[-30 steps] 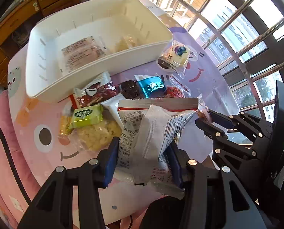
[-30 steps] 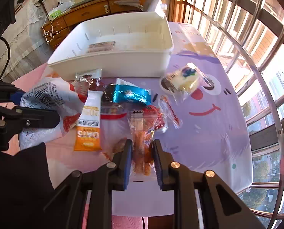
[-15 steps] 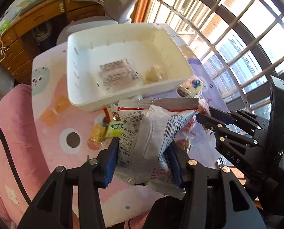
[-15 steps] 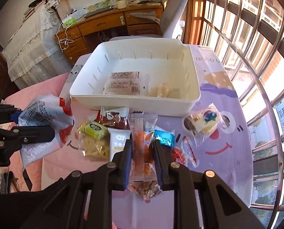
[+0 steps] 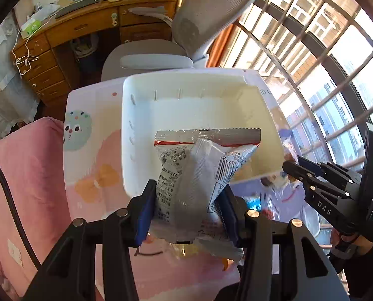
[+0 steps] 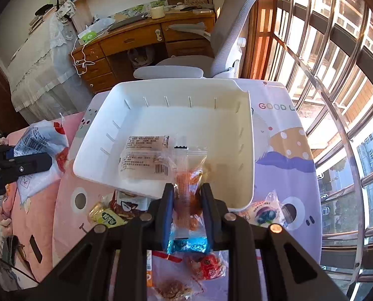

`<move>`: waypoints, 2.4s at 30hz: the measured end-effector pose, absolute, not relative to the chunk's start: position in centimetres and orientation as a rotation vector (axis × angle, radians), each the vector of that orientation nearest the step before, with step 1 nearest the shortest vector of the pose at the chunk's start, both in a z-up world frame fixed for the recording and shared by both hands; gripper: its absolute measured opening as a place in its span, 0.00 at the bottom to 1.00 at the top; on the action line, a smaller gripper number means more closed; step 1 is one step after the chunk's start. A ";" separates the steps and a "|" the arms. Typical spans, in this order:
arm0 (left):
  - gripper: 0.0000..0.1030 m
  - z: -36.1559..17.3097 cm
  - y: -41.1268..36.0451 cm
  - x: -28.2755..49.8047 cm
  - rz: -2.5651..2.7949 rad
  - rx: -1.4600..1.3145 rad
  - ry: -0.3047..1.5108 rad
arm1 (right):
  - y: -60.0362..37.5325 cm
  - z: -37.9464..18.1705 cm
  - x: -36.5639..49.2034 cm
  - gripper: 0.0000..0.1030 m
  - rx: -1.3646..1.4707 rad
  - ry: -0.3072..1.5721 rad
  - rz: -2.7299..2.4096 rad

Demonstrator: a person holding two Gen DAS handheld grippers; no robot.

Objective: Organize snacks
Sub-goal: 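Carry the white bag into the basket with the left tool while the right tool releases its bag inside, then open both tools and withdraw them from the basket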

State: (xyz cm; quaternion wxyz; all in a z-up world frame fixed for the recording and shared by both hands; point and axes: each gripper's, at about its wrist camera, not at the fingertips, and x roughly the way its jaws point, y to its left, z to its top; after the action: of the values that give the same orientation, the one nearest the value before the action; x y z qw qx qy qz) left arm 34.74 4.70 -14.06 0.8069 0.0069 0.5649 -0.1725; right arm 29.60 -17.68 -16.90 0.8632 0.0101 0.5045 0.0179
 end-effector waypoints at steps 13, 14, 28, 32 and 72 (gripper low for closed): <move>0.47 -17.5 2.8 40.8 -0.302 -0.061 1.231 | -21.0 -19.8 34.8 0.21 0.116 1.135 0.094; 0.49 -17.9 2.5 41.0 -0.303 -0.055 1.241 | -21.2 -20.1 35.0 0.22 0.132 1.141 0.097; 0.67 -19.4 2.0 40.1 -0.338 -0.080 1.276 | -22.4 -20.9 34.9 0.31 0.256 1.173 0.051; 0.67 -18.7 2.3 38.8 -0.346 -0.062 1.261 | -22.4 -20.0 33.9 0.32 0.264 1.155 0.032; 0.71 -17.4 4.3 18.5 -0.422 0.148 1.203 | -22.2 -20.1 12.9 0.34 0.416 1.077 -0.186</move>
State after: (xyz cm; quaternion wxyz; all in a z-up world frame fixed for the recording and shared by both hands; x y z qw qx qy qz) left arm 18.47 4.31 -17.40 0.8012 0.0689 0.5609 -0.1969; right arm 12.93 -22.15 -20.13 0.8339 0.1964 0.5082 -0.0878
